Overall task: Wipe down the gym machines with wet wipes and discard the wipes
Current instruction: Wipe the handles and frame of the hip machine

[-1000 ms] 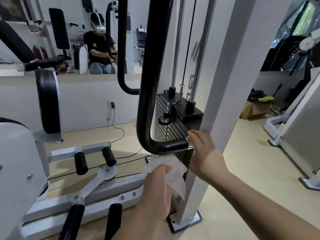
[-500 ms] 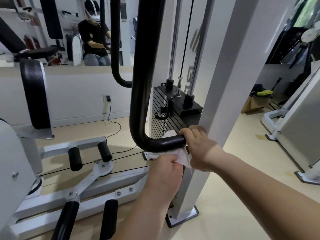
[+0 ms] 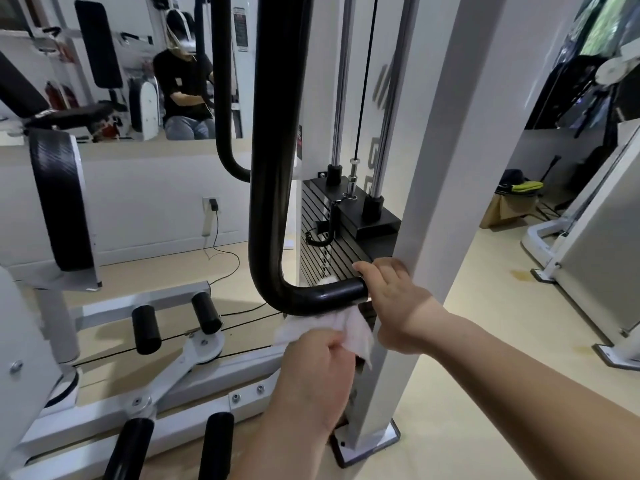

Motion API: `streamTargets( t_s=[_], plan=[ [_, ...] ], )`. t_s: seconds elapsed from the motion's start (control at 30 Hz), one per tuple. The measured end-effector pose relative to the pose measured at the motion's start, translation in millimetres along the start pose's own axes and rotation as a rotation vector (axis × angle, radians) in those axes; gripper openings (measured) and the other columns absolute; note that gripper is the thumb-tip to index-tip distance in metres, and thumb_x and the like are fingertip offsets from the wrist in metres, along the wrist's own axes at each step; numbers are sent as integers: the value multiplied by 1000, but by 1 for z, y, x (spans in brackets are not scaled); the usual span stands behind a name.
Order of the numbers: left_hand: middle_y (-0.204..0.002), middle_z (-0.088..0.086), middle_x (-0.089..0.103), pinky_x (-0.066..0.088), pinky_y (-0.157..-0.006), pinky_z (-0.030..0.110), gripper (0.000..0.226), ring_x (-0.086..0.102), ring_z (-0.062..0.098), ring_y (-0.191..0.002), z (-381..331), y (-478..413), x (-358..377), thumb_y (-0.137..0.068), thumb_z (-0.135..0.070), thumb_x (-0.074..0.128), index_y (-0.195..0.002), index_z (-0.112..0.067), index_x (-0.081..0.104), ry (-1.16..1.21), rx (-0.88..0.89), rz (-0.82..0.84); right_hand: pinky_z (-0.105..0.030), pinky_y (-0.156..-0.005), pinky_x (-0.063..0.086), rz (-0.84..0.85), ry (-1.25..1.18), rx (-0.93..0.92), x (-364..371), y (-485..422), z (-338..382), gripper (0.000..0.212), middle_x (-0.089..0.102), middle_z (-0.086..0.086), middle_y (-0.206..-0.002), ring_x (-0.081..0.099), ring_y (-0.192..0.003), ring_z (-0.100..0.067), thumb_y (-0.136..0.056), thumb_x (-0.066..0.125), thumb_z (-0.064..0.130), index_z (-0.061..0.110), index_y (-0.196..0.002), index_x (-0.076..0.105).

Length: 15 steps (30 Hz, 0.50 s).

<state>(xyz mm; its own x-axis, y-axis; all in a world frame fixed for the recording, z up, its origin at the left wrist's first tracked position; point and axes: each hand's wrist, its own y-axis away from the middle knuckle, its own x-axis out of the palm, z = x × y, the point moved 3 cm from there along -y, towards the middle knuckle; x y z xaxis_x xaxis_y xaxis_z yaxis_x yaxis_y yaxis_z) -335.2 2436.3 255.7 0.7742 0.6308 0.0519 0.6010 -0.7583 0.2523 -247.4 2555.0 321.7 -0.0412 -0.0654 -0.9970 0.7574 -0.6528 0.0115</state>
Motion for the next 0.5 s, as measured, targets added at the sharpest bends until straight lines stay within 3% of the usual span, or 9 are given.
streamTargets(
  t_s=[0.03,0.1,0.17,0.23,0.3,0.33,0.4,0.47,0.5],
  plan=[
    [-86,-5,69,45,-71,17,16,63,6,-81,5,10,-3,-86,-15,65,-95,-11,78,-95,45,-29,-32,-106,43,-10,2,0,1,0,0,97,21,-3,-153,8,-149,-25,-80,62,6,21,-159,8],
    [-90,-1,72,45,-68,10,15,65,2,-78,10,10,-3,-91,-11,65,-83,-14,77,8,10,0,-32,-101,46,-18,13,-4,2,-1,-1,96,21,-2,-152,9,-148,-24,-80,64,9,22,-158,10],
    [-89,1,69,48,-62,8,23,65,1,-73,2,-1,6,-97,-3,53,-110,1,72,207,-91,109,-34,-103,47,-19,7,-8,2,-1,-2,96,21,-2,-152,9,-148,-24,-80,63,8,22,-158,10],
    [-94,9,65,56,-67,21,46,66,14,-77,-10,-16,20,-93,9,41,-138,18,45,503,-197,196,-35,-107,45,-13,-4,-11,0,-1,-1,96,21,-2,-153,9,-149,-24,-81,63,7,22,-159,9],
    [-121,17,66,57,-72,28,52,66,18,-79,-16,-30,31,-93,14,36,-145,18,35,534,-223,182,-34,-110,42,-3,2,-18,-3,0,-1,99,20,-2,-154,9,-149,-24,-82,64,8,21,-160,5],
    [-139,26,57,57,-72,28,52,66,18,-79,-19,-31,33,-93,14,36,-145,18,34,562,-216,147,-34,-111,41,5,3,-21,-3,0,0,100,20,-3,-155,9,-149,-25,-83,64,8,20,-161,2],
    [-150,35,40,56,-73,29,50,66,18,-79,-11,-20,31,-93,12,38,-143,18,39,613,-241,123,-32,-114,37,18,-5,-17,-4,1,0,101,18,-3,-158,7,-151,-25,-85,62,7,19,-162,-3],
    [-140,28,56,56,-86,30,37,67,16,-90,8,-5,23,-93,2,46,-125,11,62,738,-322,152,-30,-114,34,25,-8,-14,-3,1,-1,102,16,-3,-159,4,-152,-25,-86,61,7,19,-163,-5],
    [-130,18,68,52,-97,31,30,67,13,-98,14,1,15,-90,-5,52,-110,-1,74,728,-317,129,-30,-113,35,27,-9,-14,-3,1,-1,103,16,-3,-159,4,-152,-24,-85,61,7,20,-163,-5]
  ],
)
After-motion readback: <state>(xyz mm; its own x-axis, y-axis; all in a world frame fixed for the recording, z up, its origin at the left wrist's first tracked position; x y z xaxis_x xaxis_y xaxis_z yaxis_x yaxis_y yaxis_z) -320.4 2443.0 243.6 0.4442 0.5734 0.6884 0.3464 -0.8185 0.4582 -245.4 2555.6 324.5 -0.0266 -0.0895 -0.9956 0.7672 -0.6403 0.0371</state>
